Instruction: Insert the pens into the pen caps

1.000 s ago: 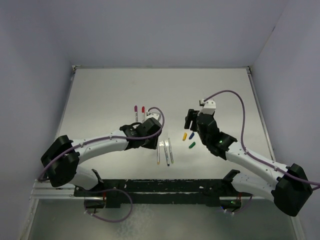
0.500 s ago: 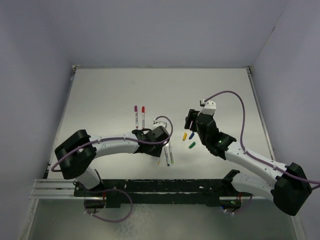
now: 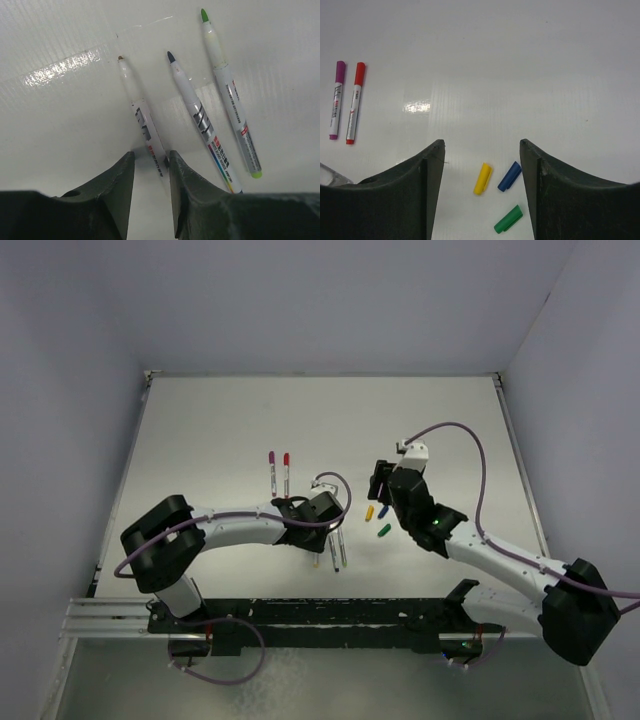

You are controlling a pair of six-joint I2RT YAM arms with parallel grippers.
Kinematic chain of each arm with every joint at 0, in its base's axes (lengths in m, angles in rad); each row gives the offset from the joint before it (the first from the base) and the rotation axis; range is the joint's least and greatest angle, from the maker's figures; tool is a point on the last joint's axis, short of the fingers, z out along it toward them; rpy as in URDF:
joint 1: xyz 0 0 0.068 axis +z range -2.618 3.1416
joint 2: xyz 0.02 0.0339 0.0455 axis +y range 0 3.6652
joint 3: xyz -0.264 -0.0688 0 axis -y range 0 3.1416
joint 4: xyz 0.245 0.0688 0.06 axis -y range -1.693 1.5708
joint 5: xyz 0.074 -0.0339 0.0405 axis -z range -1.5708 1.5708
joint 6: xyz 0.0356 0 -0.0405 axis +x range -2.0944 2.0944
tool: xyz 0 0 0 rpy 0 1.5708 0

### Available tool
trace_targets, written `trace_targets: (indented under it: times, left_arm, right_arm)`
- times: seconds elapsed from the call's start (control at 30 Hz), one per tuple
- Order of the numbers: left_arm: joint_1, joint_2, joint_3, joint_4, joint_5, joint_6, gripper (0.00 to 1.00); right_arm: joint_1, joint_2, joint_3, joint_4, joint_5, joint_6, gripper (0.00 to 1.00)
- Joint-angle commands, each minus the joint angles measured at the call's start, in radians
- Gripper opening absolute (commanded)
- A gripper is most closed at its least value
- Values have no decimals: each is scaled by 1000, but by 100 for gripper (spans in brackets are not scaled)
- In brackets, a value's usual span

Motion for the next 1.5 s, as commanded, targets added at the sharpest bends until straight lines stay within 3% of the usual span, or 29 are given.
trace_targets:
  times: [0.0, 0.5, 0.87, 1.47]
  left_arm:
    - [-4, 18, 14, -60, -2, -15, 35]
    - [-5, 17, -54, -114, 21, -6, 0]
    - [-4, -2, -90, -66, 38, 12, 0]
    - [-3, -80, -118, -39, 27, 29, 0]
  right_arm:
    - [-3, 17, 10, 29, 4, 26, 63]
    - [-2, 125, 54, -66, -46, 99, 53]
    - [-2, 216, 65, -73, -128, 130, 46]
    - [-2, 377, 149, -118, -163, 162, 46]
